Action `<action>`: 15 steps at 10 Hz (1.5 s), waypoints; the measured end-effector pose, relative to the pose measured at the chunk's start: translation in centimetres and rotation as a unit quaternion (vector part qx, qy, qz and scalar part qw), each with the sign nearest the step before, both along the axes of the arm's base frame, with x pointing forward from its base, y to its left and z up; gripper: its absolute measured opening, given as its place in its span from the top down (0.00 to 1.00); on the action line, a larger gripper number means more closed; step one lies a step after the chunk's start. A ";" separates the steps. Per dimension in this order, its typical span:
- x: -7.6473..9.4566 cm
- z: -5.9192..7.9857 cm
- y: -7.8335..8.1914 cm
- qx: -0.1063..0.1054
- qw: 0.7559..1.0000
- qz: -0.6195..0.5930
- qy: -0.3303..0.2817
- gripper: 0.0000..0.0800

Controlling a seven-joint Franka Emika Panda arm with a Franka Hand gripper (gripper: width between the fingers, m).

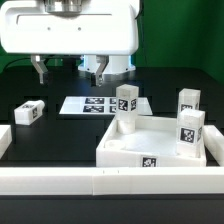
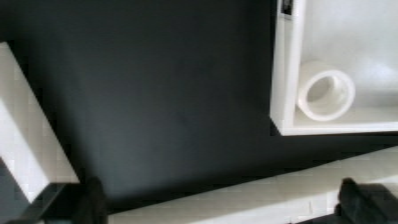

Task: Assemble square table

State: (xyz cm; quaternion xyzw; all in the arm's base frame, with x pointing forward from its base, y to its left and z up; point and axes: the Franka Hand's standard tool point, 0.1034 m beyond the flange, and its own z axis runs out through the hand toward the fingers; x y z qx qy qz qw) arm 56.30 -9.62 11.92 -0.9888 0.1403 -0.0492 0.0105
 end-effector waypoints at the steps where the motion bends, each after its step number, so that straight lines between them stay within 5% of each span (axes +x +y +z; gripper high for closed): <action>1: -0.8 -0.3 -1.6 0.001 1.000 0.027 0.005 0.19; 3: -4.3 -2.5 -4.7 -0.007 1.000 0.020 0.010 0.19; 5: -5.7 -3.3 -7.2 -0.013 0.999 0.043 0.016 0.19; 8: -5.8 -3.4 -6.7 -0.004 0.999 0.039 0.027 0.19; 10: -6.7 -3.7 -5.9 0.037 0.994 0.037 0.091 0.19; 13: -9.8 -5.5 -8.5 0.076 0.978 0.011 0.193 0.19; 15: -10.1 -6.1 -9.7 0.101 0.962 0.003 0.253 0.19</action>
Offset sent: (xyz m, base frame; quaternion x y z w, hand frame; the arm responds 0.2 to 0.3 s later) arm -0.0432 -0.0404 -0.0308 0.0271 0.0268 -0.0153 0.9992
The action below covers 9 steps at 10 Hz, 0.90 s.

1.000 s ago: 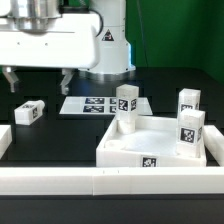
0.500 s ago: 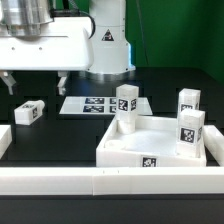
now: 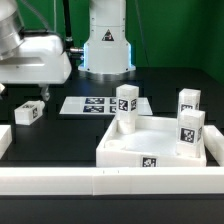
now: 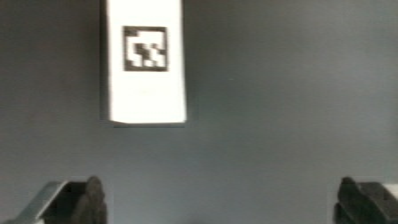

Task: Assemble square table

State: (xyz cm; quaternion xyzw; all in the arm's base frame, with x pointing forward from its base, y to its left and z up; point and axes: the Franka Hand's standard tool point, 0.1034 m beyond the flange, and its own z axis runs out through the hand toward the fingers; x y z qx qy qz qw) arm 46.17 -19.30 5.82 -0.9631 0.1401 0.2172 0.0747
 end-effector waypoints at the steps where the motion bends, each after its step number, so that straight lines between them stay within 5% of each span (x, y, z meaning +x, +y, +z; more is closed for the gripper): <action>1: 0.0 0.0 0.4 0.010 1.000 0.002 0.019 0.19; 4: -0.8 -0.5 0.6 0.050 0.992 0.009 0.117 0.19; 6: -1.9 -1.5 -1.7 0.031 0.984 0.032 0.172 0.19; 9: -2.4 -1.8 -2.2 0.026 0.983 0.033 0.178 0.19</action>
Offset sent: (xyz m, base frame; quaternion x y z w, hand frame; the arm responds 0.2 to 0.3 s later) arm 0.0000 0.0000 0.0000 0.0000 -0.1296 0.0000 0.9916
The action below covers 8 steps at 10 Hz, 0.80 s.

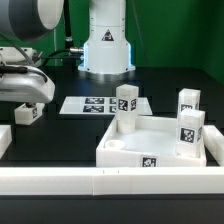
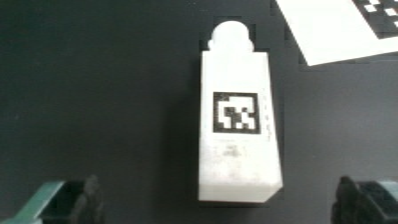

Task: Assemble square table

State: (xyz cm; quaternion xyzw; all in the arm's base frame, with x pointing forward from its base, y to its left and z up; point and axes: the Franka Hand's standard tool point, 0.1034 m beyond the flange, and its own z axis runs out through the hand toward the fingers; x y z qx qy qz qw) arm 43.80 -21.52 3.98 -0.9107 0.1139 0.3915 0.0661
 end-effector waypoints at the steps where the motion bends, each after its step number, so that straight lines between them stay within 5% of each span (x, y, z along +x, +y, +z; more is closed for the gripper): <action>1: 0.0 0.0 0.0 0.000 1.000 0.000 0.000 0.19; 8: -1.3 -2.2 0.9 0.019 0.996 0.009 0.091 0.19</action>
Offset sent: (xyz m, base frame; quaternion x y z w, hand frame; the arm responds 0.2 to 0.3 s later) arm -0.0049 0.0090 -0.0155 -0.0058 0.0181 0.0003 0.9998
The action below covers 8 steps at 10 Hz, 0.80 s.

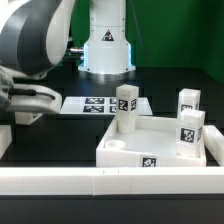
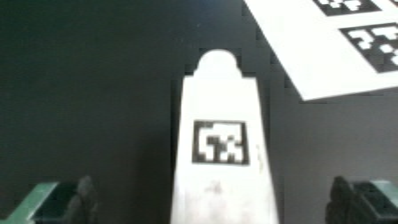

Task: Assemble square table

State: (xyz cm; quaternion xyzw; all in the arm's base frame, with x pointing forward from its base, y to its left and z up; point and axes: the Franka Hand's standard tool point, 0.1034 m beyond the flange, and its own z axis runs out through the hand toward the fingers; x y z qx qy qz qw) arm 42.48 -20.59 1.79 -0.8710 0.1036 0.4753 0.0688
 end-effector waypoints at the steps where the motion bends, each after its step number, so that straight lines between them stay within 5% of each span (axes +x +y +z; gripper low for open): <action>1: -0.1 -0.3 -0.2 -0.002 1.000 0.000 -0.004 0.19; 6: -0.8 -1.2 -0.1 -0.009 1.000 -0.005 0.006 0.19; 8: -0.7 -1.3 0.1 -0.010 1.000 -0.003 0.005 0.52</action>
Offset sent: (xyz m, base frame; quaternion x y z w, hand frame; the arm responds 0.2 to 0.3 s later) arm -0.0142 0.0017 -0.0144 0.0231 -0.0275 0.0316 0.9989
